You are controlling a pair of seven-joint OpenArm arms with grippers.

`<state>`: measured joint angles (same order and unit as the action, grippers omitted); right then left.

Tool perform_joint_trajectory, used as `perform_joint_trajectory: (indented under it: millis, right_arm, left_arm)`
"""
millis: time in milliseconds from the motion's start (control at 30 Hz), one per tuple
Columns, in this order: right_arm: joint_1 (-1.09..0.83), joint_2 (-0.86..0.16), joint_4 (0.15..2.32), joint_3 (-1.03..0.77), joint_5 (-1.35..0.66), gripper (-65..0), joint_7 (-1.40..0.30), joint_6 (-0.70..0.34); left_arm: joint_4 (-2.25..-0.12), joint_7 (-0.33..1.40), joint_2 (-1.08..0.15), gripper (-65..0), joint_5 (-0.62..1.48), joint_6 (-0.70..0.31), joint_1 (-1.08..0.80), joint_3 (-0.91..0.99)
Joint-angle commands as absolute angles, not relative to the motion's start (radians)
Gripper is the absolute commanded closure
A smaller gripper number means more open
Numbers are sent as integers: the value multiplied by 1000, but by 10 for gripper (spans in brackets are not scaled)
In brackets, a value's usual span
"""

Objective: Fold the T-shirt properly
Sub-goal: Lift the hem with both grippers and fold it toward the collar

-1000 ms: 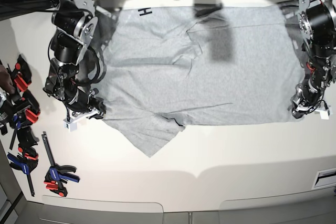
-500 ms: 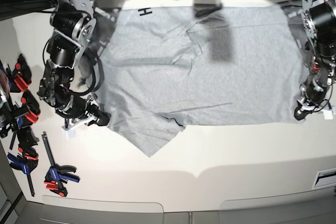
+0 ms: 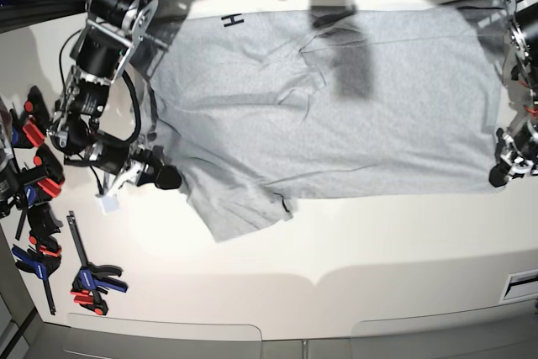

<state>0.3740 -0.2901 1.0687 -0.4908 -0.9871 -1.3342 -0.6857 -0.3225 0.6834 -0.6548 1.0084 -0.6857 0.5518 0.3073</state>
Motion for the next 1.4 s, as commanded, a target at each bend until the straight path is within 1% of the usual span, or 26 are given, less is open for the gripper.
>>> perform_joint_trajectory:
  millis: [0,67,233,367,567,700,800,933,1033,1167,1367]
  right_arm:
    - [379,-305,1119,-491,-1026,0,-1327,-698]
    - [332,-305,1185,-492,-1025,0,-1326,-698]
    - [226,-305,1298,-492,-1025,0,-1326,-698]
    - [162,-305,1348,-492,-1025,0,-1326,-698]
    - [107,-305,1393,-543,-1025,0,-1326,-698]
    - [101,-318,1399,-614,-1026,0,-1326,-698]
    - [91,-327,1399,-630,-1043,0,-1330,-698]
    - [51,-326,1399,-628,-1168,0,-1396,-698]
    - [18,-327,1399,-629,-1185,0,-1396,-698]
    - [-15,-327,1399,-637,-1178,0,-1396,-698]
    - [-37,-329,1399,-690,-1179,0,-1396,-698]
  left_arm:
    - [-336,673,-688,0,1039,-698,579,310]
    - [-337,710,-701,0,1061,-698,579,310]
    - [-341,886,-731,0,1158,-698,579,310]
    - [-341,998,-752,0,1228,-698,579,310]
    - [-344,1100,-791,0,1301,-698,566,310]
    - [-406,1110,-809,0,1338,-698,495,310]
    - [-521,1111,-810,0,1350,-698,397,310]
    - [-701,1111,-810,0,1406,-698,253,316]
    - [-790,1114,-810,0,1404,-698,176,344]
    - [-834,1137,-809,0,1405,-698,95,418]
    - [-838,1149,-810,0,1405,-698,-19,517]
